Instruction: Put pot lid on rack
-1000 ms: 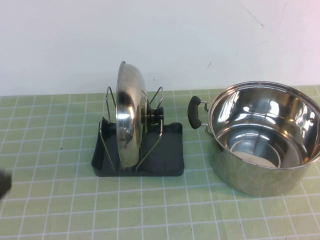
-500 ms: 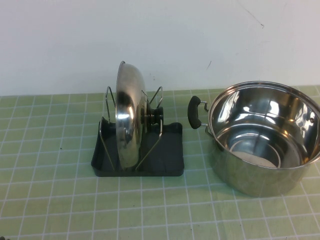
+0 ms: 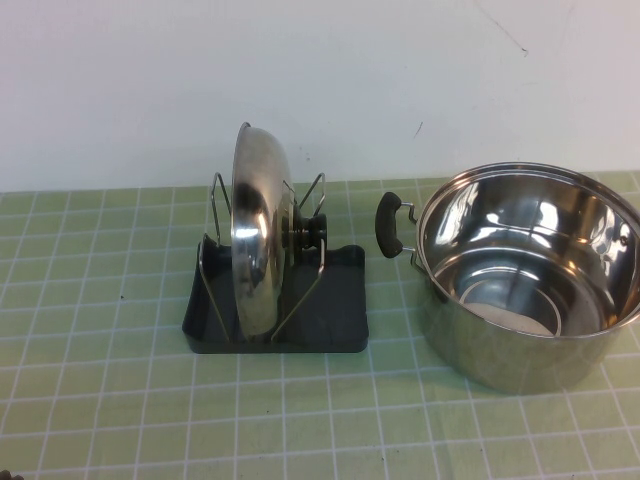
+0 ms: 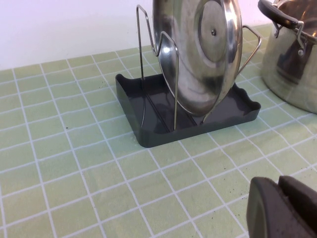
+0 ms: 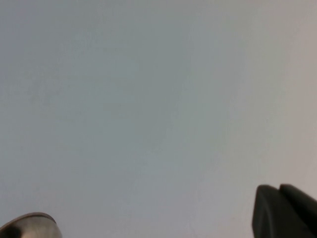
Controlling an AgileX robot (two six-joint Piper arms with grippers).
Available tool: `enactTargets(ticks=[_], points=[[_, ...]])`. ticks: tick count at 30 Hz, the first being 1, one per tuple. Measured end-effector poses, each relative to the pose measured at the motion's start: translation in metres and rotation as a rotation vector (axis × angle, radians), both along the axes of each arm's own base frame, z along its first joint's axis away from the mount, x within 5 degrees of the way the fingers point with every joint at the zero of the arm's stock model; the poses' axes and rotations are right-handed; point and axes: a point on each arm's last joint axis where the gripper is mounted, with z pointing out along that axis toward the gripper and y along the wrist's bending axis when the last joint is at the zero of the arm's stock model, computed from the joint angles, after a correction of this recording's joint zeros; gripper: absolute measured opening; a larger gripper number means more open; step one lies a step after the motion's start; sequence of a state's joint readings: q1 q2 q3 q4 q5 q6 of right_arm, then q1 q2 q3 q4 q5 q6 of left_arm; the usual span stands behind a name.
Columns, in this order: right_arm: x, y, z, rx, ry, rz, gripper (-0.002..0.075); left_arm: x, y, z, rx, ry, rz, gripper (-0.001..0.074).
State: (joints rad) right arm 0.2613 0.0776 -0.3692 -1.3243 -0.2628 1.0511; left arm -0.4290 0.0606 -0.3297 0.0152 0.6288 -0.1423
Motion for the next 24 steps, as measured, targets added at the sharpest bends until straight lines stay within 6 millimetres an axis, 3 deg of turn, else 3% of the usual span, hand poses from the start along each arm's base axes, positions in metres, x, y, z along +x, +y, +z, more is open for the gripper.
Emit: enactTargets(ticks=[5, 10, 13, 16, 24], points=[[0.007, -0.001, -0.012, 0.005, 0.049, -0.027, -0.0001, 0.0, 0.0, 0.0, 0.002, -0.001, -0.001, 0.0001], [0.023, -0.01, -0.044, 0.085, 0.204, -0.136, -0.0001, 0.0, 0.0, 0.0, 0.001, -0.002, -0.001, 0.0001], [0.028, -0.014, -0.064, -0.006, 0.352, -0.215, -0.0001, 0.0, 0.0, 0.0, 0.001, -0.002, -0.001, 0.0001], [0.029, -0.008, -0.084, -0.046, 0.502, -0.158, -0.0001, 0.0, 0.0, 0.0, 0.002, -0.003, -0.001, 0.0001], [0.037, -0.014, -0.135, 0.046, 0.525, -0.287, -0.0001, 0.0, 0.0, 0.0, 0.002, -0.003, -0.001, 0.0001]])
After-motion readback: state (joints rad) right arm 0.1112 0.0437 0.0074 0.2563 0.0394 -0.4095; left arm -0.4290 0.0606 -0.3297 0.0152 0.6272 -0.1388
